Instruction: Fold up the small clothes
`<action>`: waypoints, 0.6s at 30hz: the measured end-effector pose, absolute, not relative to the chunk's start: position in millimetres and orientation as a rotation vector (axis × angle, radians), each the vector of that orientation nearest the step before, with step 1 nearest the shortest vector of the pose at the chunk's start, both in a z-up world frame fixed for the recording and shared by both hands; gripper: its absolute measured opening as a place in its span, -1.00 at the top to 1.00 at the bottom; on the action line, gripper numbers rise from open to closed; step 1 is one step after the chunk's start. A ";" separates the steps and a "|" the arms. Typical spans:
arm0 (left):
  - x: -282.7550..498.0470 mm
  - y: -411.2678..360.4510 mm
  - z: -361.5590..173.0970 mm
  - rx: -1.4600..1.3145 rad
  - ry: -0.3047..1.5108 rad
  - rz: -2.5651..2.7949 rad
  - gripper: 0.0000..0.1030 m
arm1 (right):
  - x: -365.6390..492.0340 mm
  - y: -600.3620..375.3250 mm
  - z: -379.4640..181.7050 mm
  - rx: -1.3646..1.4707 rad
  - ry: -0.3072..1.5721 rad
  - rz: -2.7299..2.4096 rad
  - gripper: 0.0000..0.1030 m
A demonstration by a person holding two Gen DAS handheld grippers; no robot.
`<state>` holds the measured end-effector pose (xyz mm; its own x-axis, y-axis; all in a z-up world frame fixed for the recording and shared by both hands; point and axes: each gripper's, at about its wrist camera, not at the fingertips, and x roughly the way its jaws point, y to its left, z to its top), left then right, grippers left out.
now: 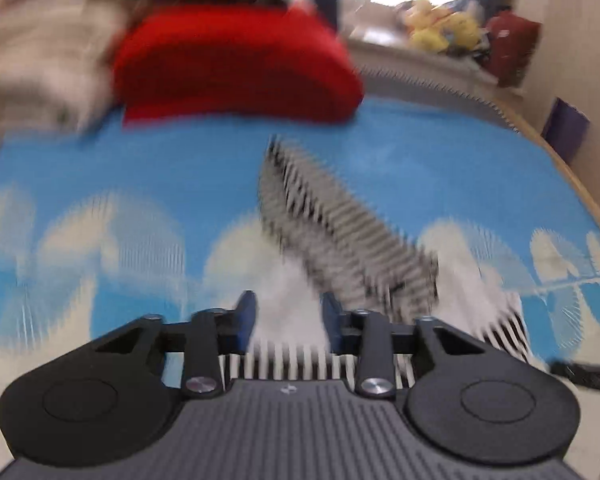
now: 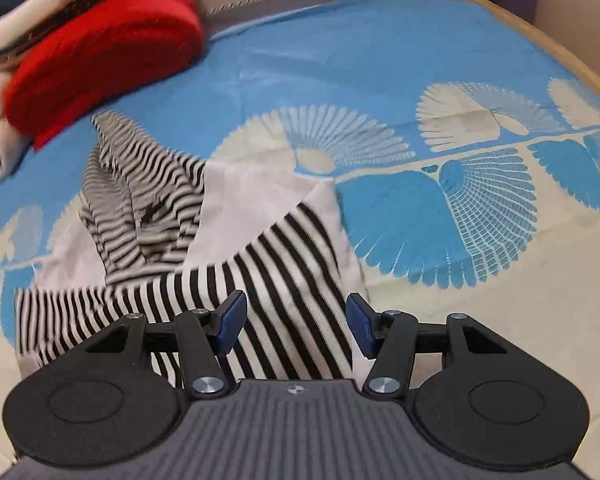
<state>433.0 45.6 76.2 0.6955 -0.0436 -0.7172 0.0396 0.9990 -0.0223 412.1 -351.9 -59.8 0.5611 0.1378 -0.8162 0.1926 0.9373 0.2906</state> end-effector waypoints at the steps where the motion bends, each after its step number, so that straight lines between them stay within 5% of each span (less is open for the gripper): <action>1: 451.5 41.4 81.3 0.032 0.767 -0.054 0.56 | 412.5 -355.7 -59.8 0.371 0.975 -0.039 0.06; 3: 494.7 36.1 82.1 0.068 0.738 -0.073 0.90 | 412.3 -359.7 -59.1 0.359 0.970 -0.052 0.29; 7: 591.7 29.1 64.4 0.093 0.740 -0.070 0.90 | 413.2 -365.3 -57.9 0.382 0.947 -0.045 0.67; 10: 663.2 30.1 43.8 0.068 0.761 -0.046 0.86 | 415.7 -363.5 -57.5 0.368 0.951 -0.052 0.67; 13: 717.6 31.1 21.9 0.074 0.755 0.018 0.58 | 419.9 -357.3 -64.0 0.371 0.978 -0.025 0.64; 15: 746.6 31.0 6.7 0.071 0.765 0.032 0.13 | 420.8 -352.7 -66.8 0.348 0.984 -0.026 0.64; 18: 782.7 31.7 -15.5 0.058 0.795 0.071 -0.04 | 423.4 -349.6 -72.6 0.322 1.002 -0.030 0.57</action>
